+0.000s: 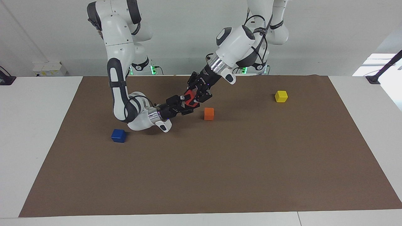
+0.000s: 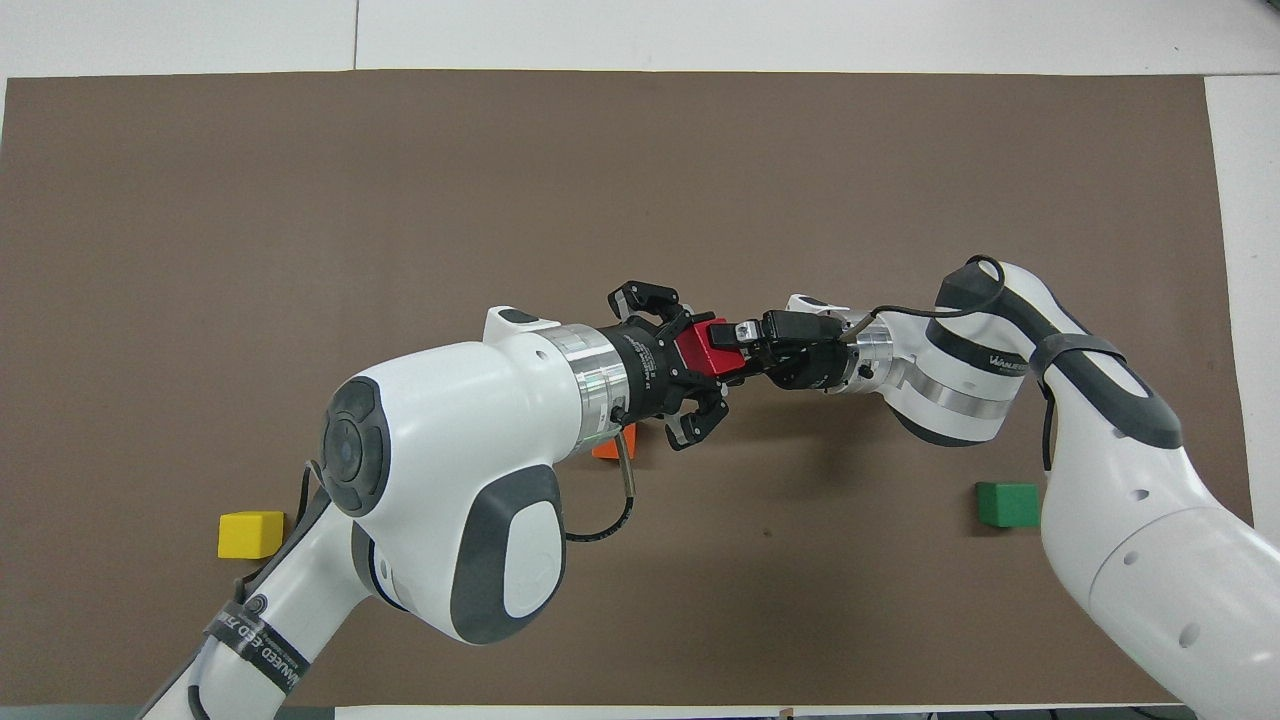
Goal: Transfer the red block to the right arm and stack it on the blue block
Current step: 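Close the right gripper on the red cube held by the left gripper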
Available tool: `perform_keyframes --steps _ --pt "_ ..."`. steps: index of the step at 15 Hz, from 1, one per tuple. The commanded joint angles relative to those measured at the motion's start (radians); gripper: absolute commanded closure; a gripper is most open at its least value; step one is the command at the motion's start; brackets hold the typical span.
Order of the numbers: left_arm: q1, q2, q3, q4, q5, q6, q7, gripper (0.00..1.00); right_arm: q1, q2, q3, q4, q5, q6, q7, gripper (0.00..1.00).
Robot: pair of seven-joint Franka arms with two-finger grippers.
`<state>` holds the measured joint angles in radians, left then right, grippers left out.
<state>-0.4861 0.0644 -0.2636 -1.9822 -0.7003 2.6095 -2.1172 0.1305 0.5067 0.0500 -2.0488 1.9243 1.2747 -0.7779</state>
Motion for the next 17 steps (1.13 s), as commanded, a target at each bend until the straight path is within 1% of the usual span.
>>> perform_keyframes --steps 1,2,5,12,13,15,16,17 --pt "-0.020 -0.025 0.012 -0.033 -0.018 -0.009 0.040 1.00 0.012 -0.025 -0.002 -0.024 0.025 0.045 -0.006 0.88" --pt "-0.020 -0.026 0.010 -0.036 -0.018 -0.009 0.043 1.00 0.012 -0.027 -0.002 -0.024 0.025 0.052 0.003 1.00" --pt "-0.020 -0.026 0.010 -0.038 -0.019 -0.008 0.052 1.00 0.012 -0.034 -0.002 -0.024 0.025 0.074 0.022 1.00" --pt "-0.028 -0.028 0.012 -0.046 -0.019 -0.002 0.066 1.00 0.014 -0.039 -0.002 -0.025 0.025 0.083 0.023 1.00" --pt "-0.028 -0.026 0.012 -0.044 -0.019 0.000 0.071 1.00 0.026 -0.040 -0.002 -0.025 0.025 0.086 0.025 1.00" --pt "-0.028 -0.026 0.010 -0.038 -0.019 0.003 0.088 1.00 0.026 -0.054 -0.002 -0.025 0.025 0.110 0.038 1.00" --pt "-0.034 -0.025 0.012 -0.033 -0.019 0.004 0.091 0.74 0.027 -0.056 -0.002 -0.025 0.025 0.120 0.042 1.00" --pt "-0.034 -0.023 0.012 -0.030 -0.019 0.006 0.088 0.12 0.027 -0.056 -0.002 -0.025 0.025 0.121 0.043 1.00"
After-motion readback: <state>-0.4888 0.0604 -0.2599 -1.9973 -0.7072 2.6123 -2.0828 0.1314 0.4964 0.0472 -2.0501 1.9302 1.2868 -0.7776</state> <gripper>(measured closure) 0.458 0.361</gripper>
